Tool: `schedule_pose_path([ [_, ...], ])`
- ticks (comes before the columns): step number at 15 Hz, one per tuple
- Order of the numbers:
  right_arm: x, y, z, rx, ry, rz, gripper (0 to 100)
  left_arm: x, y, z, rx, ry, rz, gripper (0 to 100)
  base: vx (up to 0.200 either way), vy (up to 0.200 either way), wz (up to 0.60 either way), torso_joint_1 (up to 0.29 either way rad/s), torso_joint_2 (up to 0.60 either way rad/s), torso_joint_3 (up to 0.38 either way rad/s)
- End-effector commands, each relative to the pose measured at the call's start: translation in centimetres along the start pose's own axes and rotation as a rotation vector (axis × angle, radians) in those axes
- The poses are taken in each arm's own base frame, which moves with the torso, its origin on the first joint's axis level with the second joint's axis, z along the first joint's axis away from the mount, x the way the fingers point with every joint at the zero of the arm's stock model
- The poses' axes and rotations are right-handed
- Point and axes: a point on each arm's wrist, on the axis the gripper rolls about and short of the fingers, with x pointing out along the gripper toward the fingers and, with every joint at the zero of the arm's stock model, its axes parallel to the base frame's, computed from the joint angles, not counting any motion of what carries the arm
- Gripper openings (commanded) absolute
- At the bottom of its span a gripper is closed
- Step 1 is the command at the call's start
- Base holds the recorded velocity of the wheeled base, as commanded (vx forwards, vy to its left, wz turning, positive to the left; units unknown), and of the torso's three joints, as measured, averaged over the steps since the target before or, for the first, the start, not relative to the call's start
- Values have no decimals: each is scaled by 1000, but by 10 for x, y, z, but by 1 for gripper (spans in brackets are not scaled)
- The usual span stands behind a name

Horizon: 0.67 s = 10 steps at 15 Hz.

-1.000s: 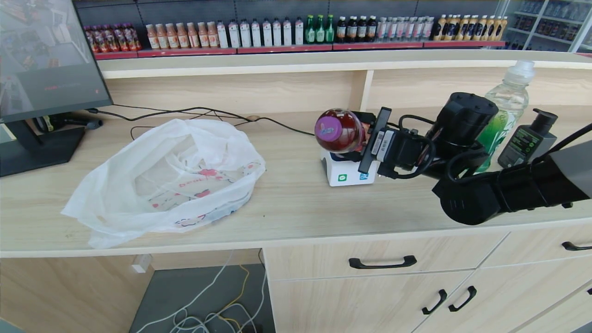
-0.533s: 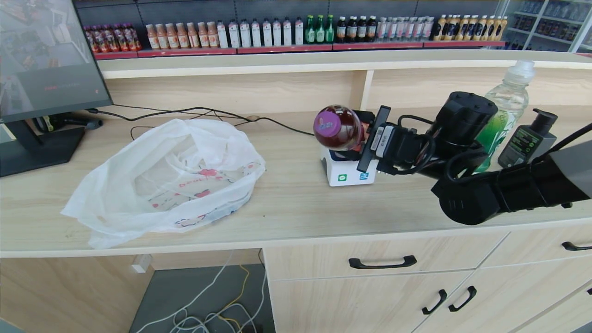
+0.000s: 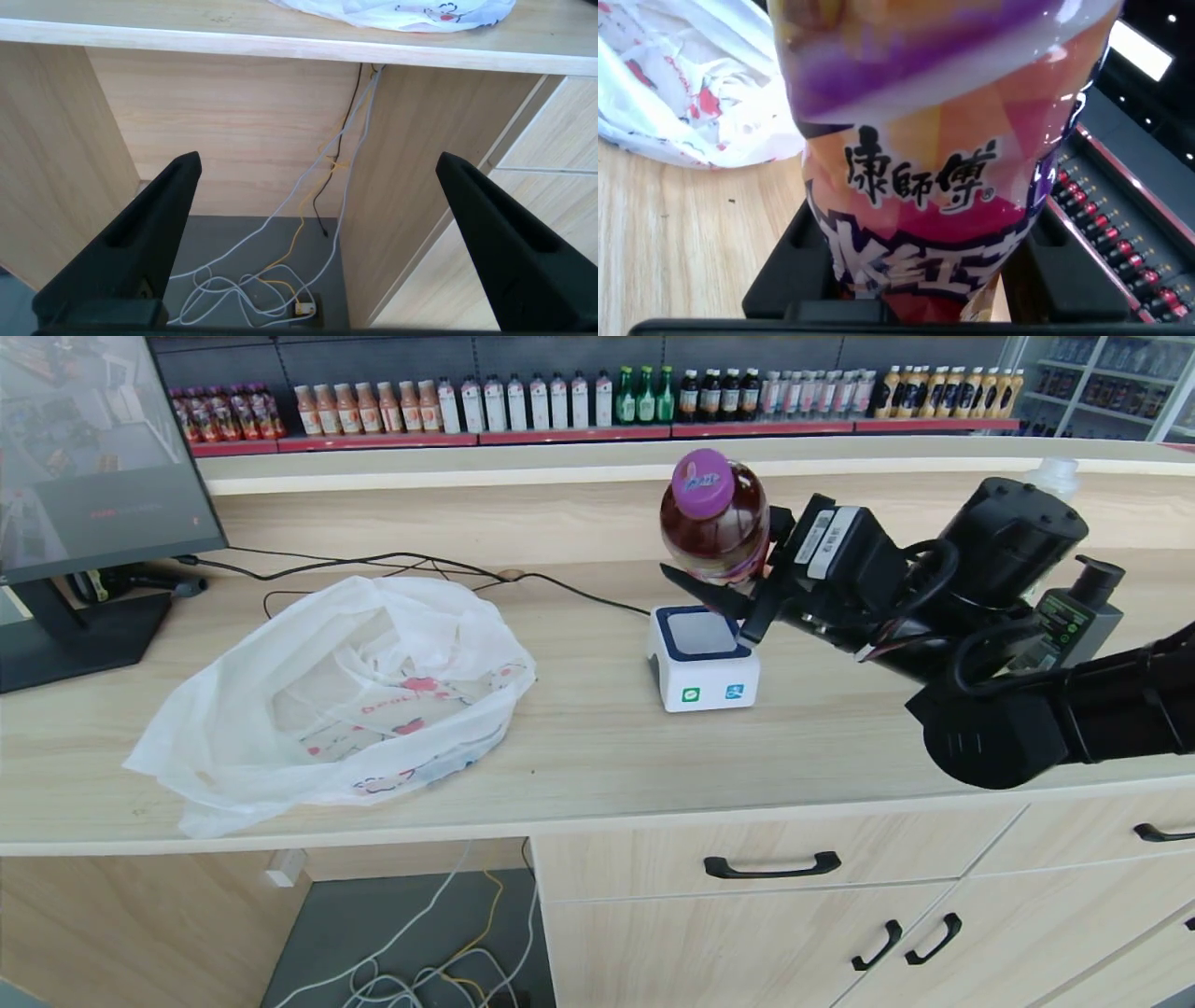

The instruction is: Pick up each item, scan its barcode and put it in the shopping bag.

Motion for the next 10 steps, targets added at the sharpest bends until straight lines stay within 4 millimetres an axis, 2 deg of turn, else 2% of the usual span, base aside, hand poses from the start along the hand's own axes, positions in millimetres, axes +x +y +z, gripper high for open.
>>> schedule_pose_path([
  [1,-7,-3,14,36,0,-33,0,0,0,0,0,0,0,100,0,0,0,0,0,0],
  [3,-4,7,26,150,-21,-99,0,0,0,0,0,0,0,100,0,0,0,0,0,0],
  [5,-1,4,45,261,-57,-204,0,0,0,0,0,0,0,100,0,0,0,0,0,0],
  [7,-9,-1,56,342,-54,-287,0,0,0,0,0,0,0,100,0,0,0,0,0,0],
  [10,-28,4,62,507,-38,-458,0,0,0,0,0,0,0,100,0,0,0,0,0,0],
])
